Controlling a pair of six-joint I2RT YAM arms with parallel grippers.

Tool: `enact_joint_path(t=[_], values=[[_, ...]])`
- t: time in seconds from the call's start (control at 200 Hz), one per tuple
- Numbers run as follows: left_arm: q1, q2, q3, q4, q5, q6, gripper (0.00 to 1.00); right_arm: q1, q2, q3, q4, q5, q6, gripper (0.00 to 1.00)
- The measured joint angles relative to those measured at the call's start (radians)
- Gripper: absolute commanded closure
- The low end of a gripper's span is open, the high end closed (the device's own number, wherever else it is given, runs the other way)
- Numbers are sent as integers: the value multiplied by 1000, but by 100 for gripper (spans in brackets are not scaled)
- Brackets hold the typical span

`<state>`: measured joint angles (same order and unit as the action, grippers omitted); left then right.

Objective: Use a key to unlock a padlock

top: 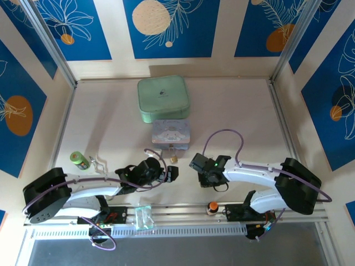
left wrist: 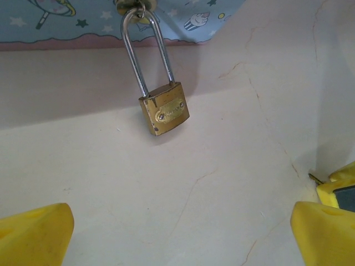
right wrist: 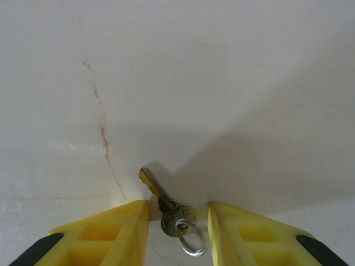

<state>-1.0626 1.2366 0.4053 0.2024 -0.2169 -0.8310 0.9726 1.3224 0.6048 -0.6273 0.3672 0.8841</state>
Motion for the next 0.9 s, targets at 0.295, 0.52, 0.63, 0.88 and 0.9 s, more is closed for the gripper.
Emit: enact_joint_path(t=[0.295,0.52,0.63,0.88,0.9], values=[[0,11,0,18,2,-18,1,19,55,37,-34,11,3,74],[0,12,0,29,-1,-29,1,68,177,129,-110,49,25,93],[0,10,-6,35,-2,-29,1,68,177,129,-111,49,30,100],[0,11,-31,84,0,-44,4,61,116,105,-87,43,18,100],[0,14,-31,92,1,-45,5,59,108,99,-82,40,14,100]])
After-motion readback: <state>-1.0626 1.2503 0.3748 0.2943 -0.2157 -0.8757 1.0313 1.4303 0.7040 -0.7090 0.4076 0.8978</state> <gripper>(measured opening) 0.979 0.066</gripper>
